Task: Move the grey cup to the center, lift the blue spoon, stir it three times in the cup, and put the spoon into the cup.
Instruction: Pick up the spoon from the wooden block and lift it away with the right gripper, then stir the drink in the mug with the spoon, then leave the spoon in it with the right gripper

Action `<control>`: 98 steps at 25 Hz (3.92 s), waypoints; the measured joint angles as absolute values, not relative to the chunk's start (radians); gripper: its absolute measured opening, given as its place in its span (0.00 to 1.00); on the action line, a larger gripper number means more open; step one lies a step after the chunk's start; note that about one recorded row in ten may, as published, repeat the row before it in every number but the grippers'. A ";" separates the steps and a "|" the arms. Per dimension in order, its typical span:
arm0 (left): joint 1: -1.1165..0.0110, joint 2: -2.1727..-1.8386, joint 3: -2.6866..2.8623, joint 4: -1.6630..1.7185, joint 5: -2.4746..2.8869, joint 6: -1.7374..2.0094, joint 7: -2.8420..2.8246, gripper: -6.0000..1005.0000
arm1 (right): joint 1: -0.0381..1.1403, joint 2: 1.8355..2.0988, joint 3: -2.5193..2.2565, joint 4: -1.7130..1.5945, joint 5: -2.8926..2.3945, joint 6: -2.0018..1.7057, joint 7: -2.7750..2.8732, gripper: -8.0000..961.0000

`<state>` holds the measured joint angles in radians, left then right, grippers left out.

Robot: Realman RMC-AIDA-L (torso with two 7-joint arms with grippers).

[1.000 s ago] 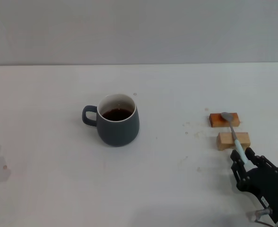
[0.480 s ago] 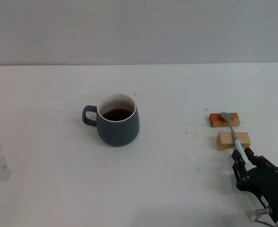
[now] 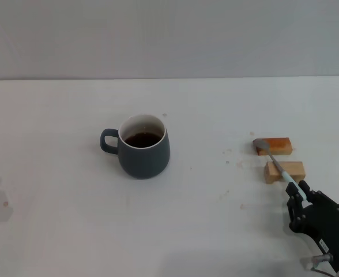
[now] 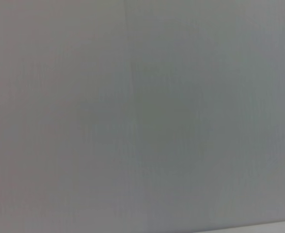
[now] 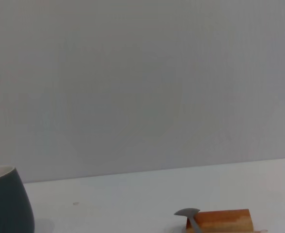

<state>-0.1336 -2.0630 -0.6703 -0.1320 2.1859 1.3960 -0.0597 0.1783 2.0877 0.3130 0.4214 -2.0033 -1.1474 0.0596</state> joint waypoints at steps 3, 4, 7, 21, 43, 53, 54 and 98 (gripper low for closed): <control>-0.133 -2.063 -0.670 -0.132 2.186 1.396 -0.060 0.00 | 0.178 2.087 0.313 0.423 -2.003 -1.149 0.059 0.21; -0.133 -2.063 -0.670 -0.132 2.186 1.396 -0.060 0.00 | 0.178 2.087 0.312 0.426 -2.003 -1.152 0.057 0.19; -0.133 -2.063 -0.670 -0.132 2.186 1.396 -0.060 0.00 | 0.167 2.078 0.305 0.465 -2.008 -1.179 0.054 0.17; -0.128 -2.066 -0.659 -0.133 2.186 1.400 -0.060 0.00 | 0.193 1.915 0.425 1.059 -2.061 -0.993 -0.377 0.17; -0.133 -2.066 -0.665 -0.132 2.182 1.401 -0.060 0.00 | 0.072 2.039 0.885 1.616 -2.090 -0.132 -0.960 0.17; -0.131 -2.066 -0.664 -0.132 2.183 1.397 -0.060 0.00 | 0.096 2.076 0.973 1.608 -2.163 -0.025 -0.945 0.17; -0.131 -2.066 -0.662 -0.132 2.182 1.396 -0.060 0.00 | 0.117 2.072 0.950 1.571 -2.173 -0.116 -0.956 0.17; -0.127 -2.065 -0.663 -0.131 2.184 1.406 -0.060 0.00 | 0.362 2.077 1.164 1.937 -2.712 0.674 -0.218 0.17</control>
<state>-0.1271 -2.0650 -0.6631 -0.1311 2.1844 1.4060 -0.0598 0.3620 2.0768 1.1636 1.9369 -2.7122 0.6741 -0.2181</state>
